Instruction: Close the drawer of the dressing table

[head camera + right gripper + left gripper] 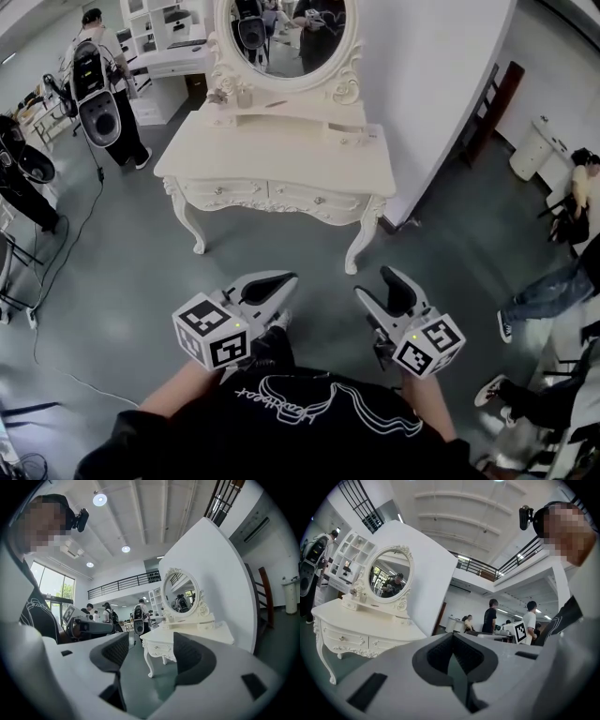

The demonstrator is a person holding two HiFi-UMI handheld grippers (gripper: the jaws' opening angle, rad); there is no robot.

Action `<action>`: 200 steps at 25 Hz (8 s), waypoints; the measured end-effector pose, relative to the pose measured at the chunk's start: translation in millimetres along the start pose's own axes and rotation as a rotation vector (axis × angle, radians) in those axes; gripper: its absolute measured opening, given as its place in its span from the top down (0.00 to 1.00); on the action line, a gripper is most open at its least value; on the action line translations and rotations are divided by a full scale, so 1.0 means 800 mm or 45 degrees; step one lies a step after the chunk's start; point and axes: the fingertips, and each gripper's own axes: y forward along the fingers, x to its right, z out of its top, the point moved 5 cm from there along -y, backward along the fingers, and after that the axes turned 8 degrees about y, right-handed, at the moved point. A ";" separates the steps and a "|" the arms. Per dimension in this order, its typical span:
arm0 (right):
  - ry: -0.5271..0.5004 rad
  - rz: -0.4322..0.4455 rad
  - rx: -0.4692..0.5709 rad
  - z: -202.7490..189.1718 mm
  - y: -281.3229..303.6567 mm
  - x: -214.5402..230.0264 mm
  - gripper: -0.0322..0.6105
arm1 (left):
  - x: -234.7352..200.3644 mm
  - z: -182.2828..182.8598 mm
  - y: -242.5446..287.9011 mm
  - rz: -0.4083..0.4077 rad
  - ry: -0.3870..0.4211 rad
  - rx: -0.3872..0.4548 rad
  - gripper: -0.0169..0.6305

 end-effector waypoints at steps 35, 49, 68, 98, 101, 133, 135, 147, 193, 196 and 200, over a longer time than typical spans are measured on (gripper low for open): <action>0.111 -0.303 -0.128 0.072 0.396 0.297 0.57 | -0.464 0.047 0.282 -0.118 -0.081 -0.145 0.97; 0.182 -0.275 -0.251 0.051 0.463 0.424 0.58 | -0.526 0.031 0.365 0.001 -0.154 -0.189 0.97; 0.076 -0.414 -0.514 -0.004 0.570 0.565 0.62 | -0.610 0.000 0.422 0.137 -0.243 -0.280 0.97; 0.070 -0.584 -0.554 -0.028 0.613 0.614 0.79 | -0.662 -0.023 0.422 0.220 -0.328 -0.320 0.97; 0.070 -0.585 -0.548 -0.025 0.614 0.613 0.79 | -0.664 -0.023 0.421 0.226 -0.330 -0.315 0.97; 0.072 -0.593 -0.537 -0.010 0.649 0.648 0.79 | -0.684 -0.014 0.423 0.289 -0.343 -0.280 0.97; 0.071 -0.594 -0.536 -0.009 0.651 0.650 0.79 | -0.686 -0.015 0.423 0.292 -0.342 -0.280 0.97; 0.078 -0.603 -0.528 -0.004 0.667 0.665 0.79 | -0.697 -0.015 0.421 0.312 -0.346 -0.280 0.97; 0.000 0.020 -0.108 0.134 0.506 0.381 0.95 | -0.544 0.071 0.378 -0.017 -0.080 -0.119 0.97; 0.004 0.012 -0.102 0.134 0.503 0.377 0.95 | -0.540 0.071 0.374 -0.019 -0.076 -0.121 0.97; 0.007 0.011 -0.101 0.134 0.503 0.375 0.95 | -0.539 0.070 0.372 -0.017 -0.077 -0.124 0.97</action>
